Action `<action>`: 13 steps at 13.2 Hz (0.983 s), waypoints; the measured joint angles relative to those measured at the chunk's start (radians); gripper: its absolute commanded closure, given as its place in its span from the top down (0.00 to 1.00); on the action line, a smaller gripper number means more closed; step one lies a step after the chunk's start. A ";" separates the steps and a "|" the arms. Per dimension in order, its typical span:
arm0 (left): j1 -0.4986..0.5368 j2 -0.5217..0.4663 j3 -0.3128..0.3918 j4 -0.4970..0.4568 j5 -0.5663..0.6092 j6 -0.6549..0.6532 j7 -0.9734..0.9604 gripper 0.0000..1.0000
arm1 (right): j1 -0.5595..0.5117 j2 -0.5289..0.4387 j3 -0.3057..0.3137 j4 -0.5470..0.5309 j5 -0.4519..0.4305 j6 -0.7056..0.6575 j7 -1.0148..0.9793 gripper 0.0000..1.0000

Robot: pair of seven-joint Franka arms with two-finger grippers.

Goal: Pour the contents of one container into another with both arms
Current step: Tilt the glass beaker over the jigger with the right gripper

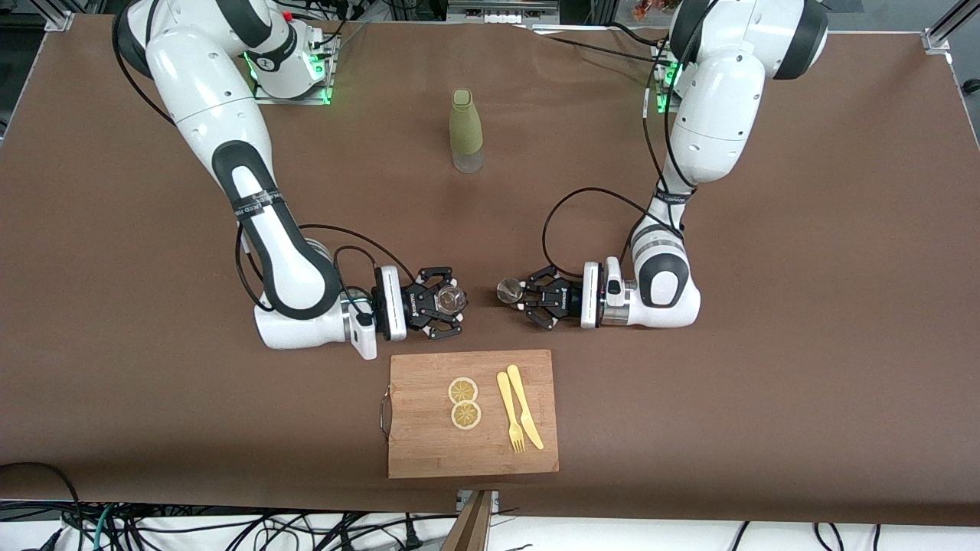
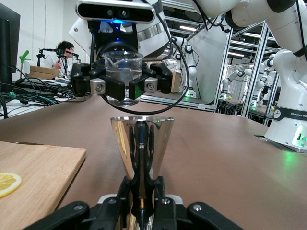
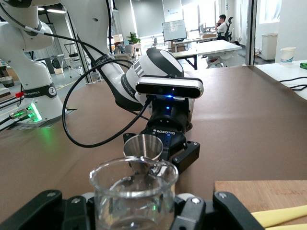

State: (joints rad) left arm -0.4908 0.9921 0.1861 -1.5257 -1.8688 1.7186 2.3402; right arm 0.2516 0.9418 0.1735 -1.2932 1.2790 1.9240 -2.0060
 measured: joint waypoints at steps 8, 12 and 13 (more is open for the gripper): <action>-0.038 0.023 -0.001 0.021 -0.052 0.034 -0.002 0.00 | 0.071 -0.011 -0.002 0.000 -0.014 0.083 0.037 0.07; -0.038 0.025 -0.001 0.026 -0.052 0.044 -0.004 0.00 | 0.089 -0.015 -0.004 0.000 -0.073 0.111 0.054 0.07; -0.039 0.025 -0.001 0.027 -0.052 0.046 -0.005 0.00 | 0.091 -0.018 -0.004 0.000 -0.097 0.115 0.074 0.07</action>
State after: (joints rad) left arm -0.5293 1.0174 0.1848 -1.4990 -1.9209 1.7647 2.3350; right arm 0.3428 0.9240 0.1697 -1.2932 1.1816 2.0387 -1.9323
